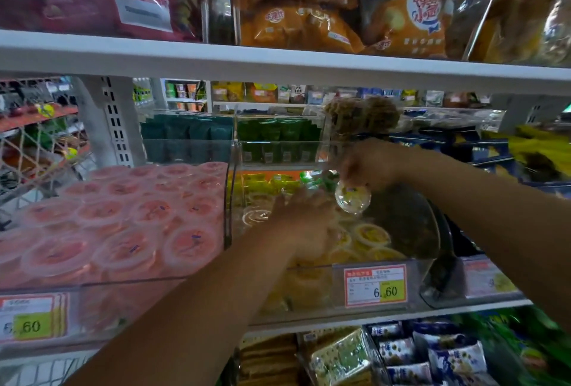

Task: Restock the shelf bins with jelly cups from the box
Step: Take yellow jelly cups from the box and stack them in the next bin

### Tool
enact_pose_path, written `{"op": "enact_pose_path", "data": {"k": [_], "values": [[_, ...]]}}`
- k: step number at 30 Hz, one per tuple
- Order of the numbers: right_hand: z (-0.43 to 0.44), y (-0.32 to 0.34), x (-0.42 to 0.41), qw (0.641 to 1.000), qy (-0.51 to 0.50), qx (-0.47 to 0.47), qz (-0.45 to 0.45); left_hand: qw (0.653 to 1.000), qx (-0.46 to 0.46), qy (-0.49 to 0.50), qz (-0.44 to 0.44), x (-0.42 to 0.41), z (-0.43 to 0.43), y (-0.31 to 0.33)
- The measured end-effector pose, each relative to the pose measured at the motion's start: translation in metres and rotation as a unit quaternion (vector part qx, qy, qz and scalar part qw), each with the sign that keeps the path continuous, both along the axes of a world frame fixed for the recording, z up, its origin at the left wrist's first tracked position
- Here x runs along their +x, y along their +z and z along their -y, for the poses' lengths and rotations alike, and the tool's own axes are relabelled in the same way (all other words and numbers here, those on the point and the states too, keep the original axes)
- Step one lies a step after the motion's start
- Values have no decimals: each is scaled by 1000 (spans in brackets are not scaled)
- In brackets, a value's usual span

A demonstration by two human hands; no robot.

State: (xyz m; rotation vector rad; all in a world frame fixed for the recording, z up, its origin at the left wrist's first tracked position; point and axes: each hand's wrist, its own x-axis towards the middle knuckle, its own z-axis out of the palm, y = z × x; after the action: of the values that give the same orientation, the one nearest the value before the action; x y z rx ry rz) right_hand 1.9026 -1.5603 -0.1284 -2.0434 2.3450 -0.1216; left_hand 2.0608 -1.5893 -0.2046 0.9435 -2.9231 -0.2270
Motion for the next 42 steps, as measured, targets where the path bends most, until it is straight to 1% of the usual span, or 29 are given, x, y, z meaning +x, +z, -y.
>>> {"op": "enact_pose_path", "data": {"k": [1, 2, 4, 7, 11, 13, 15, 16, 17, 19, 21, 23, 24, 25, 26, 27, 28, 29, 30, 31, 32, 33, 35, 37, 38, 40, 41, 42], "values": [[3, -1, 0, 999, -14, 19, -40, 999, 16, -8, 47, -1, 1, -3], [6, -3, 0, 996, -27, 49, -67, 997, 35, -9, 71, -1, 3, -5], [10, -9, 3, 991, -27, 106, -76, 995, 62, -6, 79, -2, 4, -7], [18, -20, -1, 983, 2, 158, -97, 994, 63, -8, 83, 0, 4, -7], [25, -33, -10, 977, 16, 165, -135, 994, 71, -1, 85, 0, 4, -8], [18, -33, -8, 982, 16, 148, -120, 994, 78, 4, 70, 0, 6, -8], [6, -25, -4, 993, 13, 81, -82, 997, 75, 16, 29, 1, 4, -4], [-3, -20, -2, 998, 12, 36, -56, 998, 65, 24, -11, 3, 1, 0], [-13, -13, 2, 999, 17, -10, -30, 996, 55, 27, -67, 6, -3, 5], [-42, -1, 14, 994, 31, -98, 31, 981, 43, 13, -191, 17, -20, 20], [-81, 6, 33, 977, 42, -172, 118, 960, 19, -13, -280, 40, -48, 29], [-128, 1, 57, 945, 65, -225, 231, 933, 16, -41, -357, 79, -80, 26], [-150, -7, 69, 923, 83, -236, 291, 919, 48, -54, -388, 100, -95, 16], [-171, -21, 79, 904, 108, -224, 348, 911, 112, -57, -394, 121, -108, 1], [-188, -40, 86, 887, 135, -183, 402, 908, 193, -47, -368, 140, -120, -17], [-200, -64, 92, 872, 155, -114, 450, 909, 272, -32, -314, 156, -126, -42], [-206, -92, 97, 857, 163, -18, 489, 907, 343, -13, -245, 169, -130, -73], [-208, -125, 102, 838, 159, 94, 514, 904, 391, 11, -173, 180, -133, -109], [-206, -162, 108, 813, 143, 199, 528, 903, 413, 34, -114, 189, -135, -149], [-203, -205, 113, 790, 112, 280, 534, 903, 421, 56, -69, 196, -138, -189], [-199, -253, 120, 778, 71, 327, 532, 898, 431, 79, -33, 202, -142, -227], [-195, -302, 126, 777, 28, 342, 528, 891, 442, 107, 5, 206, -146, -262], [-193, -390, 140, 777, -67, 327, 534, 891, 426, 138, 77, 206, -151, -321], [-198, -455, 152, 761, -160, 294, 556, 893, 413, 149, 96, 202, -154, -365], [-202, -479, 157, 748, -195, 287, 566, 887, 423, 163, 91, 203, -154, -383], [-209, -514, 168, 722, -233, 313, 571, 873, 441, 192, 85, 211, -154, -416], [-211, -526, 172, 718, -231, 338, 562, 867, 449, 199, 87, 218, -154, -430], [-212, -537, 175, 723, -215, 354, 554, 863, 456, 199, 88, 227, -156, -445]]}}
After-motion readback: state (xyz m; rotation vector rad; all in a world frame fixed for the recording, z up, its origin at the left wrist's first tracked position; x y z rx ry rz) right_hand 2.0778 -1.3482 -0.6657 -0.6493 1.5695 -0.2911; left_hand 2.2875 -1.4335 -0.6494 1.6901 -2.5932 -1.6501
